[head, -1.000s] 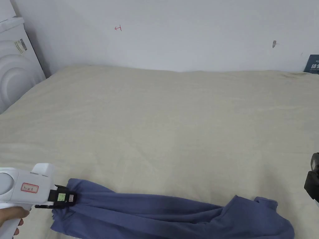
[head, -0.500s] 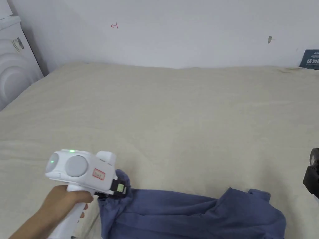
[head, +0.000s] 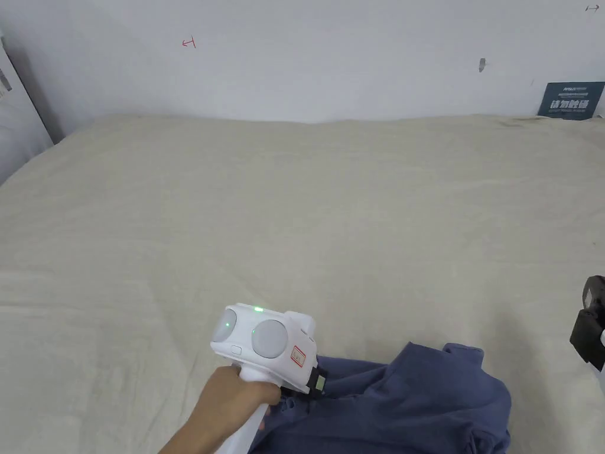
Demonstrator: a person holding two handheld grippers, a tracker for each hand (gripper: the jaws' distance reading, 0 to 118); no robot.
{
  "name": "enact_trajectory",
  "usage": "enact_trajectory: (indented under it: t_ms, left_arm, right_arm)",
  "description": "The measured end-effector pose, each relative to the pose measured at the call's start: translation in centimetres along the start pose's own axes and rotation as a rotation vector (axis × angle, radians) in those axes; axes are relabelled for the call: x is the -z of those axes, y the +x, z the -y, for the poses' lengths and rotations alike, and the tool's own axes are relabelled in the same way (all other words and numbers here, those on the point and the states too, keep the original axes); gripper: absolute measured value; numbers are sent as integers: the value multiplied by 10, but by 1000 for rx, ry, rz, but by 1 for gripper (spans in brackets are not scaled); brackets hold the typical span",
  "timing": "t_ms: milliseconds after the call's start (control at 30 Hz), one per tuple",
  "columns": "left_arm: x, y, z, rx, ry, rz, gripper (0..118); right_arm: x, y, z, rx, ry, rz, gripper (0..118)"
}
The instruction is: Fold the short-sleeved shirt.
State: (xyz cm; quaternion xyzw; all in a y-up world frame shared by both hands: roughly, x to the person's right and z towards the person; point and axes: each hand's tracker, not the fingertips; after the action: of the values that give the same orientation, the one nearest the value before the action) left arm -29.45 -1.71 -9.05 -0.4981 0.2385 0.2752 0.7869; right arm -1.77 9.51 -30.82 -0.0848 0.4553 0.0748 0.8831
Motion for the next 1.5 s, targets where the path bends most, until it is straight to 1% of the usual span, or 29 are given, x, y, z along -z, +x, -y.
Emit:
enact_trajectory:
  t_ms: [100,300,367,433,467,500,533,600,633,800,900,967,1000,1033,1067,1100,1167,1233,1267,1333,1400,1433,1500]
  left_arm:
    - [15,5,1,-11,-2,8,3]
    - [19,11,3,-29,2,21,4]
    - [21,12,2,-32,-2,29,7]
    - [19,14,3,-26,8,51,22]
    - [18,15,2,-34,9,75,34]
    - [16,18,2,-51,11,99,58]
    - [15,20,2,-59,15,114,78]
    - [11,24,4,-69,37,125,113]
    - [8,22,2,-66,48,123,117]
    - [-23,22,6,-63,141,136,117]
    - [-51,18,10,-94,206,143,117]
    - [-65,8,13,-127,270,146,115]
    - [-72,1,15,-131,305,137,111]
    - [-78,-7,16,-130,342,117,105]
    - [-84,-13,20,-134,384,82,96]
    - [-89,-20,23,-133,418,54,83]
    - [-95,-32,29,-131,468,-6,68]
    - [-97,-40,36,-132,497,-65,66]
    - [-97,-44,41,-134,517,-81,61]
    - [-92,-54,46,-141,526,-91,39]
    - [-86,-60,52,-148,517,-97,13]
    - [-84,-60,53,-156,515,-108,2]
    - [-76,-61,63,-140,527,-124,0]
  right_arm:
    - [0,4,3,0,-7,8,0]
    - [-1,4,4,2,-19,15,0]
    - [-1,3,4,1,-20,15,0]
    - [1,5,6,-2,-21,12,0]
    - [1,5,6,-1,-21,10,0]
    - [1,5,6,-1,-22,8,0]
    - [2,5,6,-1,-22,8,0]
    - [2,5,7,-1,-21,9,0]
    - [3,6,7,1,-21,9,0]
    - [4,7,7,2,-18,6,0]
    - [4,5,6,4,-15,0,0]
    - [4,3,5,4,-14,-6,0]
    - [4,2,5,3,-13,-9,0]
    - [5,1,5,1,-13,-12,0]
    - [4,0,4,0,-13,-15,0]
    - [3,-3,3,1,-12,-17,0]
    - [3,-5,3,3,-12,-25,0]
    - [3,-7,3,2,-11,-29,0]
    - [4,-7,3,1,-11,-31,0]
    - [4,-8,3,2,-13,-34,0]
    - [5,-9,3,3,-17,-36,0]
    - [5,-9,4,4,-18,-36,0]
    - [4,-10,3,6,-20,-38,0]
